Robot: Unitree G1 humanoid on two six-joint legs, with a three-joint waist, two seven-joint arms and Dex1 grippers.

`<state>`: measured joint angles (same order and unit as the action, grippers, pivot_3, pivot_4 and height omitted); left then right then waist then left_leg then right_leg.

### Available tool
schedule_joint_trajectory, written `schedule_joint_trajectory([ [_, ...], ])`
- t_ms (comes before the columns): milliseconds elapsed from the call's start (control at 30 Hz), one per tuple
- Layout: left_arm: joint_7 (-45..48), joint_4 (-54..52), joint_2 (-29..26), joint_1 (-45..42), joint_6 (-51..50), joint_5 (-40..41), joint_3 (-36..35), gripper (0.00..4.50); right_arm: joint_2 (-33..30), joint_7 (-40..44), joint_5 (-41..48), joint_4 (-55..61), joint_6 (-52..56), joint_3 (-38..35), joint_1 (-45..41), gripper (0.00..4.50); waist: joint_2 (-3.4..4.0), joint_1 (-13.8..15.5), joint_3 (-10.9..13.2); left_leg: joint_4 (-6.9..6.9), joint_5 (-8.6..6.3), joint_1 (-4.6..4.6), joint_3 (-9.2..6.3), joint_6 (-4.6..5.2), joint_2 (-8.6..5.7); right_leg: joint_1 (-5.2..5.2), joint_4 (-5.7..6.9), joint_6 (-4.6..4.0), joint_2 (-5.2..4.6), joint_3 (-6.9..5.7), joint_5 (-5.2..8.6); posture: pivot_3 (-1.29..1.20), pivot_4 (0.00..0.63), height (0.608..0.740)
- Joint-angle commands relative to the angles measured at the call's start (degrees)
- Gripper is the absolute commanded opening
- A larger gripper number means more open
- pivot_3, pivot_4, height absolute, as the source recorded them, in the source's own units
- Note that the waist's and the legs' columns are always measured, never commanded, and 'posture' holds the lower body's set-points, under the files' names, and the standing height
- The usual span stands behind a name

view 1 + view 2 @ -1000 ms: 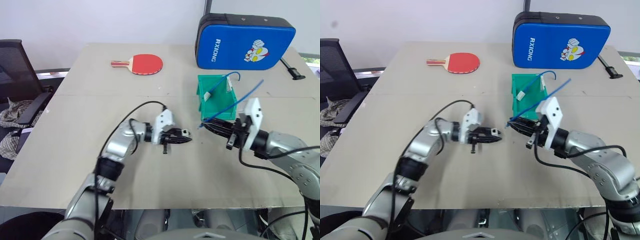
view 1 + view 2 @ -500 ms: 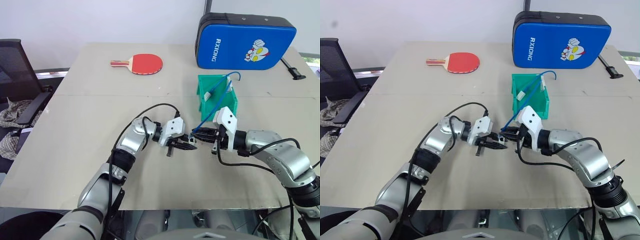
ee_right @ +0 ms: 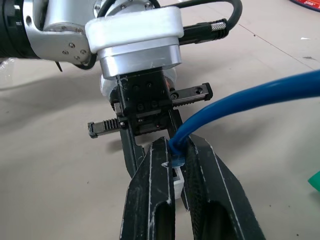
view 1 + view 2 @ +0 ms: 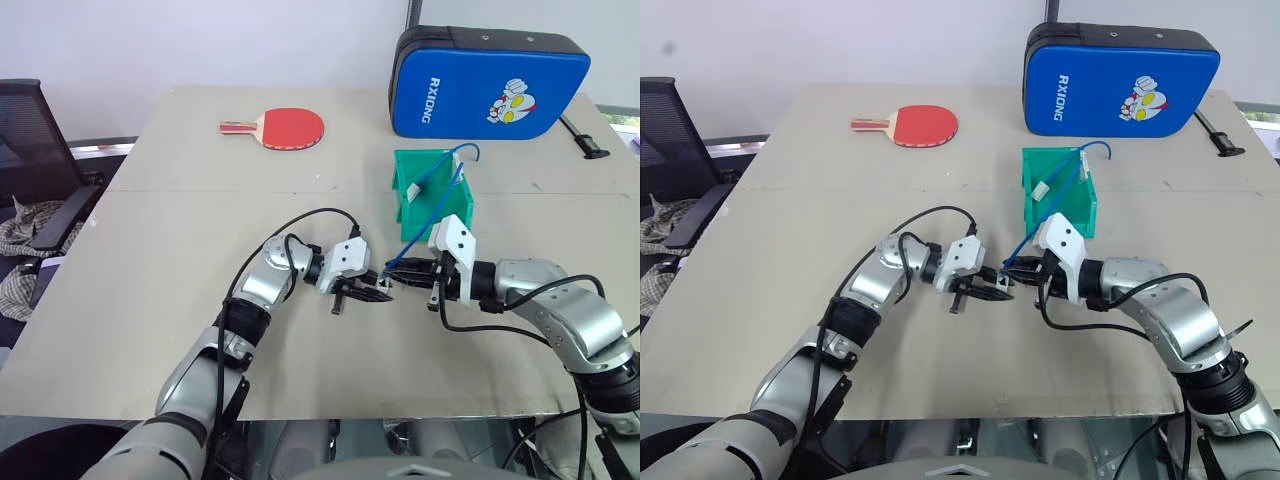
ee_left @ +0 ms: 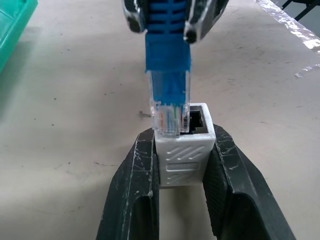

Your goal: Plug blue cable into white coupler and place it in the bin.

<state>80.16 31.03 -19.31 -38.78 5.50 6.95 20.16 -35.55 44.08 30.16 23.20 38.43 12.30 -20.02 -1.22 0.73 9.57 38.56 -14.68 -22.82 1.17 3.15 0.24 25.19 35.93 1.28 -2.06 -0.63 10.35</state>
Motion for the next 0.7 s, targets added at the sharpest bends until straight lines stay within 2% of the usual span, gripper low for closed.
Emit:
schedule_joint_trajectory([
  [33, 0.57, -0.95, 0.07, -0.36, 1.12, 0.75, -1.18, 0.58, 0.25, 0.39, 1.15, 1.94, 0.49, -2.17, 0.26, 0.00, 0.00, 0.00, 0.00, 0.00, 0.00, 0.00, 0.00, 0.00, 0.00, 0.00, 0.00, 0.00, 0.00, 0.00, 0.00, 0.00, 0.150, 0.731],
  [567, 0.58, -0.22, 0.51, -0.29, 2.12, 0.58, -1.30, 0.58, -1.88, 1.99, -2.04, 2.93, 1.59, 0.46, 1.31, 0.00, 0.00, -0.02, 0.00, 0.01, 0.00, 0.00, 0.00, 0.00, 0.00, 0.00, 0.01, 0.01, 0.00, 0.00, 0.00, 0.00, 0.150, 0.731],
  [700, 0.46, -0.69, 0.47, 0.04, 1.93, 0.58, -1.30, 0.58, -3.38, 3.10, -5.70, 2.84, 1.17, 3.77, 0.04, 0.00, 0.00, -0.02, 0.00, 0.01, 0.00, 0.01, 0.00, 0.00, 0.00, 0.00, 0.01, 0.01, 0.01, 0.00, 0.00, 0.00, 0.150, 0.731],
])
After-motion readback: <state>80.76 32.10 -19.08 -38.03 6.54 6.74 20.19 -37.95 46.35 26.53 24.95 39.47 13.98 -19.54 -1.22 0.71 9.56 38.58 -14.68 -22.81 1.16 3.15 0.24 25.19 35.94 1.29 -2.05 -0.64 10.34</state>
